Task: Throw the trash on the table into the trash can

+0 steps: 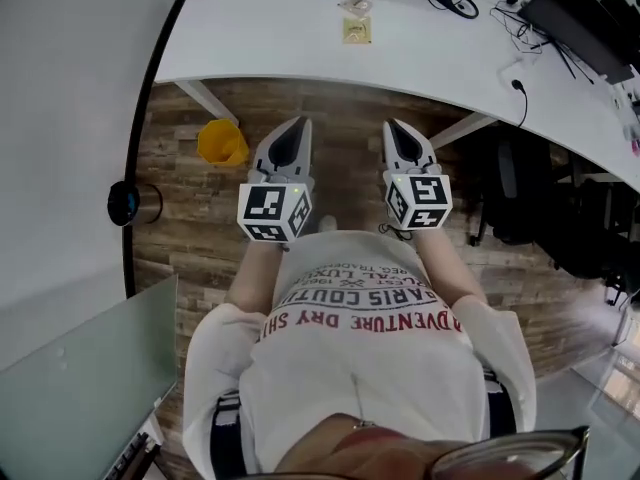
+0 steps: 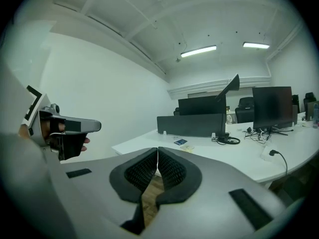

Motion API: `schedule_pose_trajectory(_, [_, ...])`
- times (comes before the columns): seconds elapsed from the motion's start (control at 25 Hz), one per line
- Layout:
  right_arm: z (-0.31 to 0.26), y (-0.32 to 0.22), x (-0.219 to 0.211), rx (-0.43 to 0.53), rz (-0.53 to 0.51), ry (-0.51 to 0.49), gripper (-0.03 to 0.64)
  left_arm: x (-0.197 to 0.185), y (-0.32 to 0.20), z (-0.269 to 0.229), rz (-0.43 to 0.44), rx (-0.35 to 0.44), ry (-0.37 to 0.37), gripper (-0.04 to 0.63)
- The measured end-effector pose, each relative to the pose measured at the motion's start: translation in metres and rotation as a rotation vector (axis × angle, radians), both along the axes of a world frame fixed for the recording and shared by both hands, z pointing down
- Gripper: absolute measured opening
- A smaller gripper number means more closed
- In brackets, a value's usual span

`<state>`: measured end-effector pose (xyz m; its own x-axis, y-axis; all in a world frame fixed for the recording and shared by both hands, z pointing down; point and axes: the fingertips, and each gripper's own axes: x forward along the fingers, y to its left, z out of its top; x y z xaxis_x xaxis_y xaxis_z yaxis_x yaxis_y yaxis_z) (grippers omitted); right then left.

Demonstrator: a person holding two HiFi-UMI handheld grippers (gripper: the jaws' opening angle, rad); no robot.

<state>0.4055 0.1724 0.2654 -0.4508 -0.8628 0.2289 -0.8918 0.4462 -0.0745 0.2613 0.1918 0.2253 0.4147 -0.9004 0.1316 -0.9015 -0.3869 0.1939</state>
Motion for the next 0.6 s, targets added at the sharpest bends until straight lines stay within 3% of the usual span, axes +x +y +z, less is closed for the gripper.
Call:
schedule_pose_trajectory(0.32, [0.029,-0.103,-0.01,-0.059,0.028,0.006,0.028,-0.02,-0.092,0.028,-0.016,-0.048,-0.006,0.023])
schedule_pose_trajectory(0.6, [0.06,-0.217,-0.009,-0.122,-0.033,0.006,0.028,-0.012,-0.194,0.052,-0.069,-0.079,-0.034,0.023])
